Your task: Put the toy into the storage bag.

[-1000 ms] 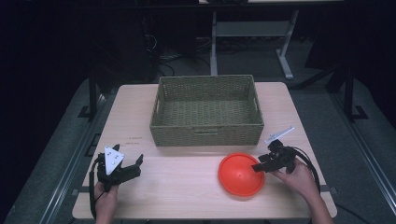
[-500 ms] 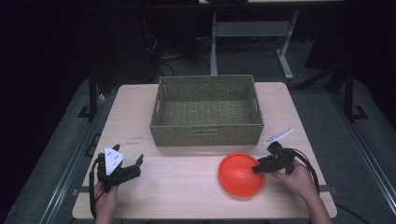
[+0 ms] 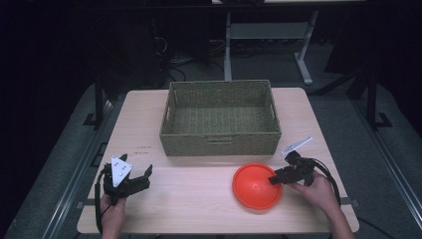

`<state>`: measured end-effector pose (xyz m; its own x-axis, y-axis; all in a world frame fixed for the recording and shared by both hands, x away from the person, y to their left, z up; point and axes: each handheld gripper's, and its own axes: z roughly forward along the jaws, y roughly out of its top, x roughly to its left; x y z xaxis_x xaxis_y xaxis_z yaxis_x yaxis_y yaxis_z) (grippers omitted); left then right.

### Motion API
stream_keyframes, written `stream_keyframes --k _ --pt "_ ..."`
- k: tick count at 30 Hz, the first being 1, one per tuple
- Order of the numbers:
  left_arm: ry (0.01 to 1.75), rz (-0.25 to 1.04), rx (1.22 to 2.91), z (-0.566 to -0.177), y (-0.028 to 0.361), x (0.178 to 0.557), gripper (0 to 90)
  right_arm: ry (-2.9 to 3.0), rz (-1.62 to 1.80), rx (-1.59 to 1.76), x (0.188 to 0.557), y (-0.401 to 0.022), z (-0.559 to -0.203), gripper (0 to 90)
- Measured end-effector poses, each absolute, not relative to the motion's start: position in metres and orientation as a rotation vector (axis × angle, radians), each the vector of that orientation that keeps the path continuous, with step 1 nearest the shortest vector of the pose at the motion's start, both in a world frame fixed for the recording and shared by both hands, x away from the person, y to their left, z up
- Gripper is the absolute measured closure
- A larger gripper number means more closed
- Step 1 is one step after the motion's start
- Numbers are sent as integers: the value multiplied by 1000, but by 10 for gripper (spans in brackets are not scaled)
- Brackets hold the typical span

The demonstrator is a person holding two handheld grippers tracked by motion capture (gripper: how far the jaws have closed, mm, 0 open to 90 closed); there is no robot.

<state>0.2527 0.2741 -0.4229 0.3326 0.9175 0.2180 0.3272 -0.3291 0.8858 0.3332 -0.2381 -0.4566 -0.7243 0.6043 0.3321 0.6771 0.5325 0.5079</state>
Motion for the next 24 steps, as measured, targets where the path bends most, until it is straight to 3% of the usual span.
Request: stream_keyframes --k 17,24 --pt "1100 982 1828 -423 275 252 127 -2625 -1061 -1125 326 -243 -434 800" --pt "1100 987 1826 -422 276 251 127 -2642 -1078 -1124 323 -236 -421 811"
